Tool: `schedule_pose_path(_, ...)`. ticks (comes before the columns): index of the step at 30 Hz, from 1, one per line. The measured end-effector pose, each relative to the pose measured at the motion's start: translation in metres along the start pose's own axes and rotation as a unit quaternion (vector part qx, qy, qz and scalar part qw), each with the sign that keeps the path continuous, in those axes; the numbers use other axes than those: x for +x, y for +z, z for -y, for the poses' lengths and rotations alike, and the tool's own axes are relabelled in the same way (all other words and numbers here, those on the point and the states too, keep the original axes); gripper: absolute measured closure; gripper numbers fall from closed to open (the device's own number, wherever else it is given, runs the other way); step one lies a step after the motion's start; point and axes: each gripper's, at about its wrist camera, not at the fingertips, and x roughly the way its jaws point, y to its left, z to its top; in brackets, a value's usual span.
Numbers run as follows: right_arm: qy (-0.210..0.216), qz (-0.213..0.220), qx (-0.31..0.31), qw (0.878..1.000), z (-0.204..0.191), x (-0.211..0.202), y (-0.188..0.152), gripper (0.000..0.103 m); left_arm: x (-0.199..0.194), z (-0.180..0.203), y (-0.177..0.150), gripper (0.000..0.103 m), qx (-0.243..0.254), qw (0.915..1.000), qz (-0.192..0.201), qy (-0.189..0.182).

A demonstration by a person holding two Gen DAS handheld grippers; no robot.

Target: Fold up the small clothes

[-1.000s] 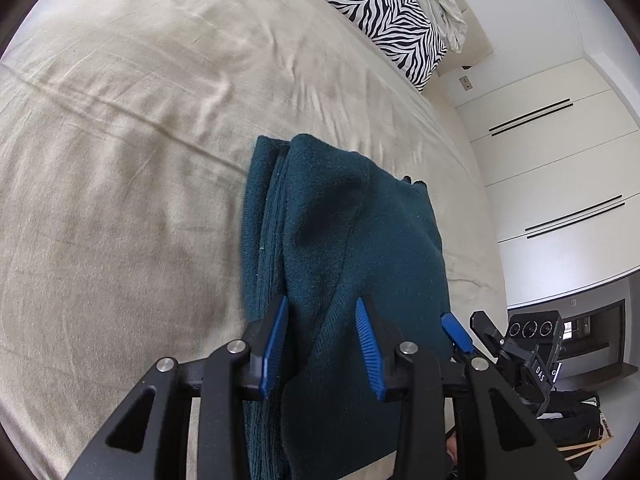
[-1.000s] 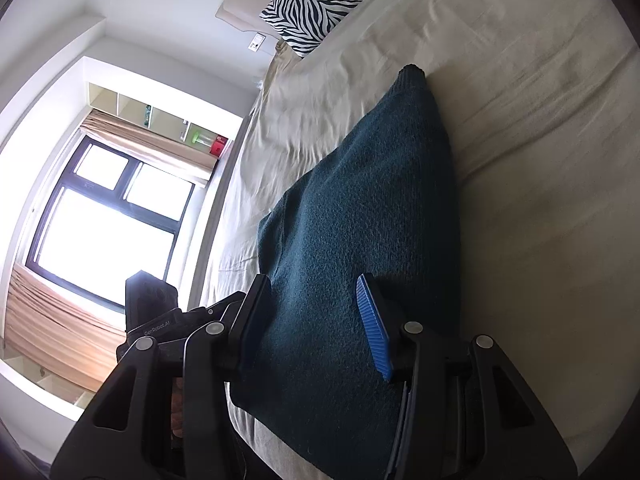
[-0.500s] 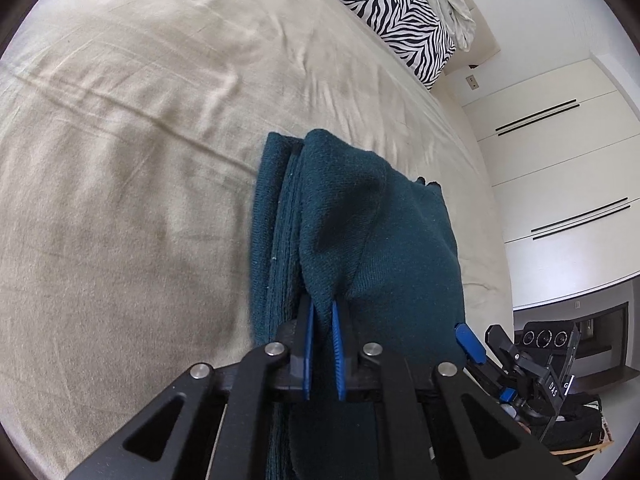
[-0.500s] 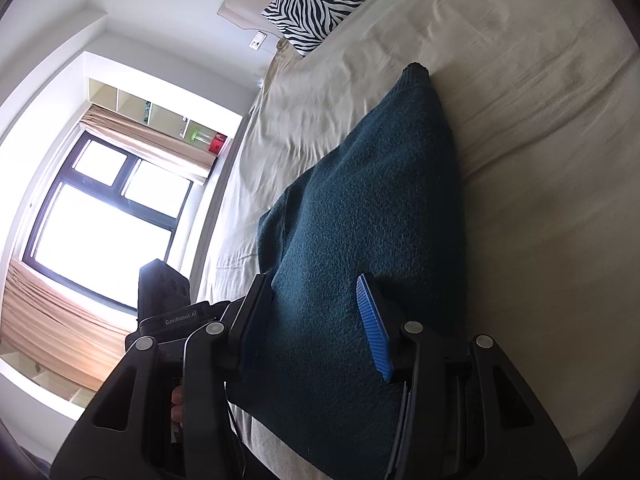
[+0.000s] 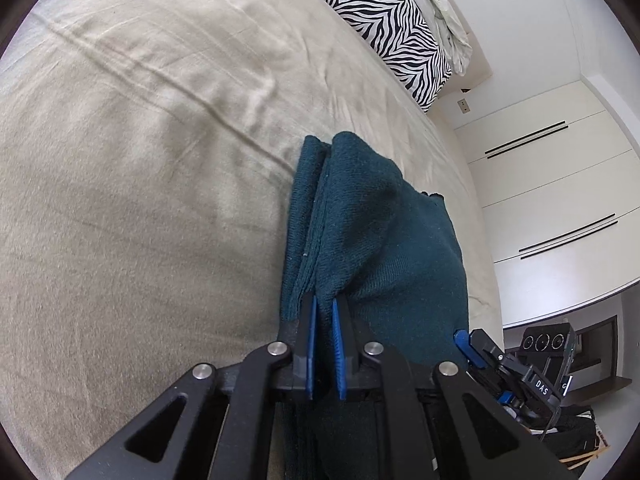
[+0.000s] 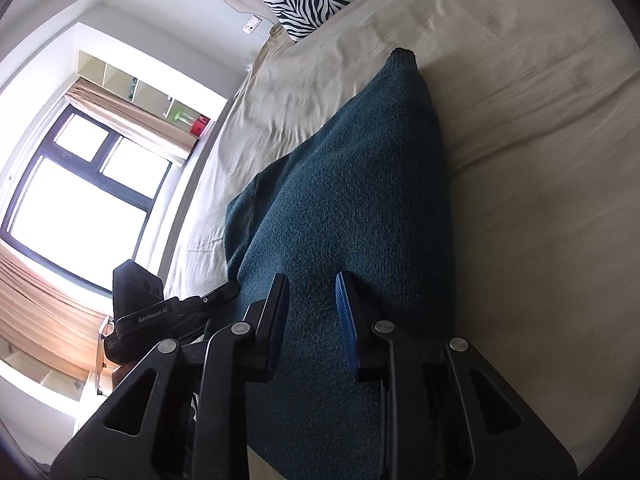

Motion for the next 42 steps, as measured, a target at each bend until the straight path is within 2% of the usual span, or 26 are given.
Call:
schedule_pose_path(1,-0.005,0.006,-0.003,1.0,-0.005,-0.006,-0.001,0.078,-0.005,0.004,-0.001,0.091,0.005,1.0,0.005,0.0)
schedule_pose_path(4,0.001,0.036,-0.019,0.999,-0.016,-0.023,-0.007,0.078,-0.028,0.024,-0.009,0.09,0.042,0.9979,0.037,0.033)
schedule_pose_path(5,-0.004,0.035,-0.026,0.999,-0.017,-0.023,-0.011,0.077,-0.035,0.029,-0.011,0.09,0.049,0.9972,0.047,0.03)
schedule_pose_path(7,-0.019,0.008,-0.031,0.999,-0.01,-0.011,-0.018,0.076,-0.046,0.037,-0.019,0.09,0.064,0.9959,0.06,0.023)
schedule_pose_path(9,-0.022,0.016,-0.039,0.999,-0.009,-0.014,-0.024,0.076,-0.052,0.049,-0.032,0.09,0.097,0.992,0.069,0.04)
schedule_pose_path(12,-0.032,0.04,-0.05,0.997,-0.022,-0.03,-0.027,0.076,-0.045,0.056,-0.051,0.09,0.119,0.9901,0.058,0.047)
schedule_pose_path(15,-0.049,0.051,-0.081,0.994,-0.032,-0.042,-0.035,0.076,-0.017,0.046,-0.066,0.091,0.124,0.9891,0.009,0.079)
schedule_pose_path(19,-0.072,-0.002,-0.075,0.995,-0.016,-0.024,-0.052,0.075,-0.016,0.03,-0.079,0.094,0.11,0.9914,0.025,0.066)
schedule_pose_path(22,-0.068,0.015,-0.072,0.995,-0.016,-0.035,-0.059,0.075,-0.023,0.034,-0.082,0.095,0.119,0.9901,0.029,0.068)
schedule_pose_path(23,-0.072,0.021,-0.071,0.995,-0.017,-0.038,-0.058,0.075,-0.028,0.035,-0.083,0.094,0.118,0.9902,0.033,0.066)
schedule_pose_path(24,-0.08,0.031,-0.072,0.994,-0.019,-0.046,-0.058,0.075,-0.034,0.038,-0.086,0.088,0.121,0.9895,0.041,0.067)
schedule_pose_path(25,-0.085,0.046,-0.079,0.992,-0.023,-0.057,-0.058,0.075,-0.042,0.042,-0.088,0.073,0.13,0.9876,0.052,0.071)
schedule_pose_path(26,-0.089,0.063,-0.092,0.99,-0.029,-0.069,-0.058,0.074,-0.05,0.05,-0.091,0.062,0.146,0.984,0.067,0.077)
schedule_pose_path(27,-0.095,0.081,-0.104,0.987,-0.037,-0.08,-0.058,0.068,-0.061,0.059,-0.095,0.036,0.167,0.9776,0.089,0.092)
schedule_pose_path(28,-0.106,0.101,-0.117,0.982,-0.046,-0.092,-0.059,0.052,-0.072,0.071,-0.1,0.014,0.191,0.9681,0.119,0.109)
schedule_pose_path(29,-0.118,0.127,-0.132,0.976,-0.057,-0.105,-0.061,0.046,-0.084,0.083,-0.106,0.006,0.218,0.9556,0.154,0.124)
schedule_pose_path(30,-0.129,0.157,-0.149,0.968,-0.069,-0.118,-0.062,0.041,-0.097,0.096,-0.112,0.0,0.245,0.9402,0.193,0.137)
schedule_pose_path(32,-0.147,0.211,-0.191,0.947,-0.096,-0.14,-0.068,0.033,-0.116,0.122,-0.119,0.0,0.29,0.9095,0.252,0.159)
schedule_pose_path(34,-0.161,0.261,-0.223,0.925,-0.118,-0.158,-0.076,0.008,-0.129,0.145,-0.121,0.0,0.315,0.8821,0.293,0.191)
schedule_pose_path(36,-0.165,0.309,-0.238,0.906,-0.135,-0.173,-0.083,0.0,-0.142,0.164,-0.123,0.0,0.33,0.8597,0.325,0.215)
schedule_pose_path(37,-0.167,0.326,-0.245,0.898,-0.142,-0.179,-0.086,0.0,-0.148,0.171,-0.123,0.0,0.332,0.8546,0.332,0.222)
schedule_pose_path(39,-0.171,0.329,-0.252,0.894,-0.157,-0.182,-0.081,0.0,-0.156,0.181,-0.12,0.0,0.331,0.854,0.336,0.219)
schedule_pose_path(40,-0.17,0.32,-0.254,0.897,-0.161,-0.183,-0.077,0.0,-0.159,0.183,-0.119,0.0,0.327,0.8581,0.334,0.213)
schedule_pose_path(42,-0.169,0.302,-0.253,0.903,-0.169,-0.185,-0.075,0.0,-0.156,0.182,-0.115,0.0,0.308,0.8733,0.303,0.225)
